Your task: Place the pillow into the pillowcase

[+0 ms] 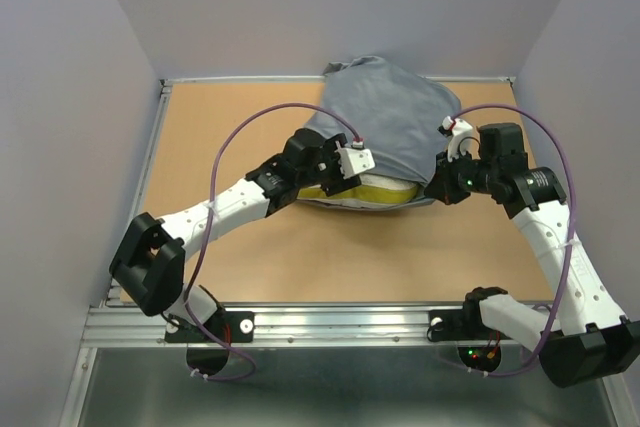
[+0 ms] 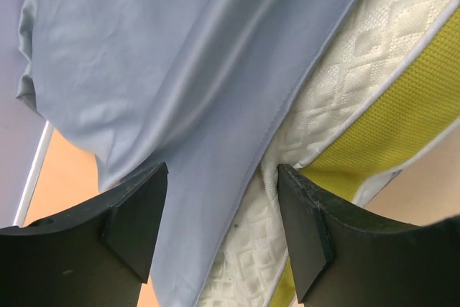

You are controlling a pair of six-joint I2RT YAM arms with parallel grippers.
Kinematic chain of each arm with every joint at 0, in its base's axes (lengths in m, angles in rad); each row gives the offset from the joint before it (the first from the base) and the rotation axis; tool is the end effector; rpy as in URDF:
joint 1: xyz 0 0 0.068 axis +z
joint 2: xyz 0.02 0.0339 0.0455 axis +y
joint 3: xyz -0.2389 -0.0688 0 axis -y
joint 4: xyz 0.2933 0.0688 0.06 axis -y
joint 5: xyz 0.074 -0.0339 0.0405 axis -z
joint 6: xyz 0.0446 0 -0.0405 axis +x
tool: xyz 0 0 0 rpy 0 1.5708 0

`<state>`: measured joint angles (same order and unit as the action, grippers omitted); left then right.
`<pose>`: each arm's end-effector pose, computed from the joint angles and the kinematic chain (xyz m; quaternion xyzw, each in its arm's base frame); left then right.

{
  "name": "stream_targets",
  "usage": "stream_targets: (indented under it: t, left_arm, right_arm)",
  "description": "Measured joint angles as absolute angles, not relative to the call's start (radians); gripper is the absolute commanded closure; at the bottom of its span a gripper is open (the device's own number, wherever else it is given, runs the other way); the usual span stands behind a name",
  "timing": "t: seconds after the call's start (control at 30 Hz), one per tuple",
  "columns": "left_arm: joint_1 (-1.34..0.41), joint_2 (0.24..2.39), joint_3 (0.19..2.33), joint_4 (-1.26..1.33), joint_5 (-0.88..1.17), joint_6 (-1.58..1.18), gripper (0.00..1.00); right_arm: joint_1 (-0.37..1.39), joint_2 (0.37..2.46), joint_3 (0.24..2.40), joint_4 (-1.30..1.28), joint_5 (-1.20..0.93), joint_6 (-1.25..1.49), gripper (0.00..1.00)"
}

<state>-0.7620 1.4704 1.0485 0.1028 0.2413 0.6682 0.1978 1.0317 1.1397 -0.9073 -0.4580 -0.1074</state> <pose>0.2817 -0.2836 0.2490 0.5808 0.5612 -0.1247 0.5763 0.2530 0.0708 0.3281 -0.2216 0.8789 0.2267 0.3566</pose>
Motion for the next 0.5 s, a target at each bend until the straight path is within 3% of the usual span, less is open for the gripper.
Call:
stream_targets:
  t: [0.5]
  left_arm:
    - [-0.961, 1.482, 1.193, 0.14, 0.287, 0.64, 0.26]
  right_arm:
    - [0.198, 1.035, 1.131, -0.9, -0.484, -0.063, 0.99]
